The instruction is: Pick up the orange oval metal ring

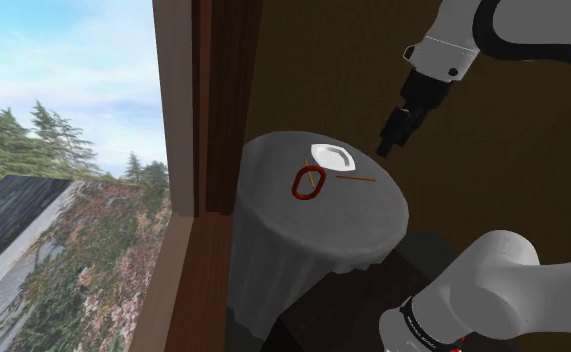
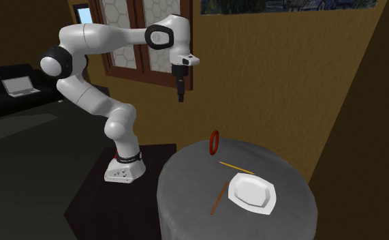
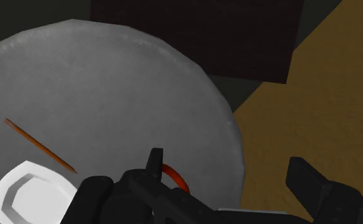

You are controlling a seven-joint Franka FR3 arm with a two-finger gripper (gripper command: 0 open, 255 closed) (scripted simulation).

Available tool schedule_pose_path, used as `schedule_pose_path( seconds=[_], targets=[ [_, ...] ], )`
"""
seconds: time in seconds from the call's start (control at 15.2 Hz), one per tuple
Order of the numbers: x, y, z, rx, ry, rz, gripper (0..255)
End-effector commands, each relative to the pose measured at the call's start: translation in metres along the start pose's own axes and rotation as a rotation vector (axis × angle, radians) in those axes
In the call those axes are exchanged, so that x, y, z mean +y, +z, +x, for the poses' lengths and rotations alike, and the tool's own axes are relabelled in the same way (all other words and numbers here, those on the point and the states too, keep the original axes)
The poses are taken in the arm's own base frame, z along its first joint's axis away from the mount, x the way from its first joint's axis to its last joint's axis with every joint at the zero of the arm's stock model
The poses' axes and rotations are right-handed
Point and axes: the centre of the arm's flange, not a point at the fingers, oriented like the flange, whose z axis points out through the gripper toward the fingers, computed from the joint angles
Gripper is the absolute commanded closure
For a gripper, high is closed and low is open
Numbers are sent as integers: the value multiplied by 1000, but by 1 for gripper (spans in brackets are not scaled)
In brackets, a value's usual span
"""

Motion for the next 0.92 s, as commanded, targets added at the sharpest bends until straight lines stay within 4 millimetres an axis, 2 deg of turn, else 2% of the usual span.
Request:
schedule_pose_path(
  seconds=[0.0,0.86],
  targets=[
    [0,0,0,0,0,0,0],
    [2,131,100,9,-341,-283,0]
  ],
)
